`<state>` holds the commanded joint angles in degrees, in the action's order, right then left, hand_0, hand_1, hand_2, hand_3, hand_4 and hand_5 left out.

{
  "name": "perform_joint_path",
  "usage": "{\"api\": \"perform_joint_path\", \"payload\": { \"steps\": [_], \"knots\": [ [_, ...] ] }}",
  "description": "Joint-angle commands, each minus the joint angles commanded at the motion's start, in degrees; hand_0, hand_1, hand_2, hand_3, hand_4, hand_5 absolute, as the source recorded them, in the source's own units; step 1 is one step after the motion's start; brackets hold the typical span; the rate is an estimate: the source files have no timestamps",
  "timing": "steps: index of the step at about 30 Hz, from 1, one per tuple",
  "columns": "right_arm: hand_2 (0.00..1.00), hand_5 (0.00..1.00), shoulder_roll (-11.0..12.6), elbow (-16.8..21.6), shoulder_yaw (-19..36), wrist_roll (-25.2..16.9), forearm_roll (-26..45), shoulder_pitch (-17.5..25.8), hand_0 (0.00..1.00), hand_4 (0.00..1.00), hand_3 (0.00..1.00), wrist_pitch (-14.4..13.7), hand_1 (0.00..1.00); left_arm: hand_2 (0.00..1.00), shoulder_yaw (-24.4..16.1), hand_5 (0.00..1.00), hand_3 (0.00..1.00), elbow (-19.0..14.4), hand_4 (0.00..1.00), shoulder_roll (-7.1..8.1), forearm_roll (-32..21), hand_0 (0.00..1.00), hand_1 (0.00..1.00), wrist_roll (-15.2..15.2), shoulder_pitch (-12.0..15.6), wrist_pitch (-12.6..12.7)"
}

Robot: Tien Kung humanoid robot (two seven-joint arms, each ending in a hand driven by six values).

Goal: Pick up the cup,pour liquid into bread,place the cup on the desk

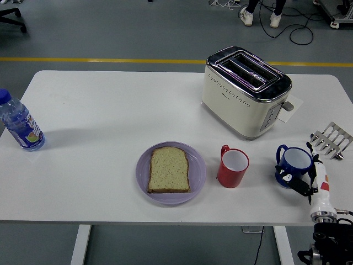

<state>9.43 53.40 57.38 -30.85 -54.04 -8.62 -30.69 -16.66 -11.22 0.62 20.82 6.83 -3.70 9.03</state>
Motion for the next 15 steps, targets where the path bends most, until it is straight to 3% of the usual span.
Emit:
{"api": "perform_joint_path", "payload": {
  "steps": [15],
  "knots": [
    [0.893, 0.002, -0.02, 1.15, 1.8, -0.24, -1.34, 1.2, 0.861, 0.911, 0.998, 0.14, 0.756, 0.648, 0.68, 0.864, 0.502, 0.01, 0.239, -0.08, -0.23, 0.633, 0.637, 0.0, 0.35, 0.0]
  ]
}}
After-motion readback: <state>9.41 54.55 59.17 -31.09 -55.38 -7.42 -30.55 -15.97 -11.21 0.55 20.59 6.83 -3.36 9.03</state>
